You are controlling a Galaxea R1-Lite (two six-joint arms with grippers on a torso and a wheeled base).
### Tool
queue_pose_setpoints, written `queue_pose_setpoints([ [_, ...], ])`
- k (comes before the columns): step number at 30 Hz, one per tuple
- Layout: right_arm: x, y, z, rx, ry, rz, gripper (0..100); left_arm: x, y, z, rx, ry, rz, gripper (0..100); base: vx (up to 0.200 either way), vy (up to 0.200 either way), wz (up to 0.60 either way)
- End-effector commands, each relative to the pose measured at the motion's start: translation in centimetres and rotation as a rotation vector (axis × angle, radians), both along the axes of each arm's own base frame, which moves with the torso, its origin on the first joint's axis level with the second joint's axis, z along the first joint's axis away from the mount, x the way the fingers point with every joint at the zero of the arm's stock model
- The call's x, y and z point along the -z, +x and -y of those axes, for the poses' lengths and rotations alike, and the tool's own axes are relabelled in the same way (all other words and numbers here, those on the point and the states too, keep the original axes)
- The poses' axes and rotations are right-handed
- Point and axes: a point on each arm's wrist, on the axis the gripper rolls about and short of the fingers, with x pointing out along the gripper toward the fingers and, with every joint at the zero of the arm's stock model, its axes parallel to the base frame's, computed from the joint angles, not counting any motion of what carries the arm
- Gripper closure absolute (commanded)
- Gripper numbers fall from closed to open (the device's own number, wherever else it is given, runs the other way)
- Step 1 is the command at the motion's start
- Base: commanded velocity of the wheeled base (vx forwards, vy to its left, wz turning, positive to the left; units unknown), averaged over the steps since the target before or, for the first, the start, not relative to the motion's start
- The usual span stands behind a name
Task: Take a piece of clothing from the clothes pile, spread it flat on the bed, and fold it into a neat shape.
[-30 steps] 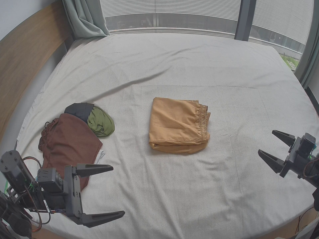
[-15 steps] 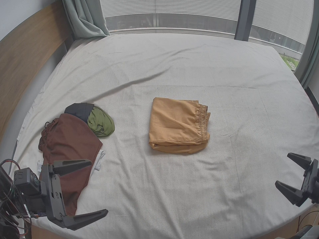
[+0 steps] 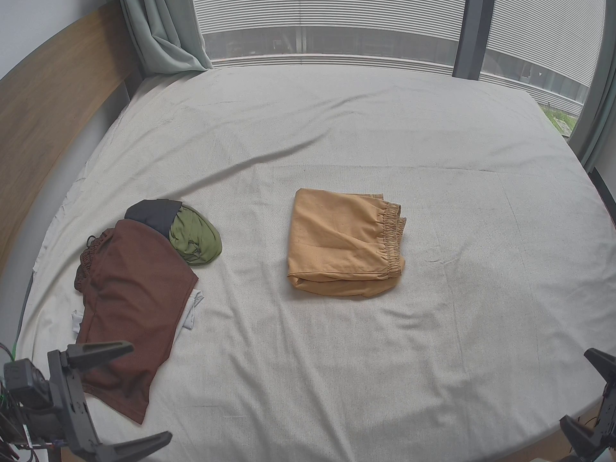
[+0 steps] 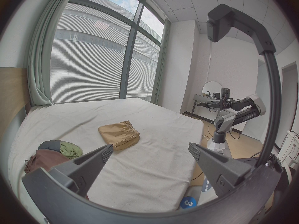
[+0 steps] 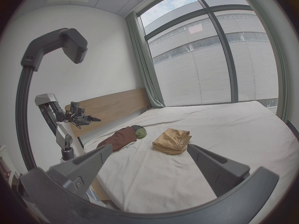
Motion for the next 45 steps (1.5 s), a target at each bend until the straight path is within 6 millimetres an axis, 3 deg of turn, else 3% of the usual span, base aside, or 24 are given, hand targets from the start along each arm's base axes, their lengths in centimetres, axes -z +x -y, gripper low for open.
queue_pose_setpoints([
  [1, 1.7, -2.4, 0.1, -0.002, 0.030, 0.096, 0, 0.4, -4.4, -1.5, -0.030, -0.033, 0.105, 0, 0.000, 0.000, 0.00],
  [6, 3.0, -2.7, 0.1, 0.069, 0.016, 0.059, 0, 2.3, -7.8, -2.5, -0.066, -0.067, 0.130, 0, 0.000, 0.000, 0.00],
  [9, 3.8, -2.3, 0.6, 0.347, -0.099, 0.042, 0, 4.5, -9.7, -2.8, -0.123, -0.062, 0.125, 0, 0.000, 0.000, 0.00],
  [10, 3.8, -2.2, 0.8, 0.450, -0.115, 0.044, 0, 4.9, -9.8, -2.8, -0.147, -0.055, 0.119, 0, 0.000, 0.000, 0.00],
  [15, 3.8, -2.2, 1.1, 0.559, -0.145, 0.052, 0, 4.3, -9.7, -2.9, -0.213, -0.077, 0.145, 0, 0.000, 0.000, 0.00],
  [16, 3.8, -2.2, 1.2, 0.638, -0.149, 0.041, 0, 4.6, -9.6, -2.9, -0.294, -0.070, 0.125, 0, 0.000, 0.000, 0.00],
  [20, 3.8, -2.2, 1.3, 0.654, -0.138, 0.035, 0, 5.3, -9.5, -3.0, -0.526, -0.053, 0.080, 0, 0.000, 0.000, 0.00],
  [29, 3.8, -2.2, 1.3, 0.652, -0.119, 0.030, 0, 5.6, -9.9, -3.5, -0.822, -0.075, 0.130, 0, 0.000, 0.000, 0.00],
  [37, 3.8, -2.2, 1.4, 0.711, -0.127, 0.029, 0, 5.6, -9.9, -3.6, -0.879, -0.112, 0.112, 0, 0.000, 0.000, 0.00],
  [40, 3.8, -2.2, 1.4, 0.691, -0.131, 0.032, 0, 6.5, -9.9, -3.8, -0.969, -0.075, 0.025, 0, 0.000, 0.000, 0.00],
  [45, 3.9, -2.1, 1.3, 0.648, -0.123, 0.017, 0, 6.3, -9.9, -3.8, -0.962, -0.099, 0.043, 0, 0.000, 0.000, 0.00],
])
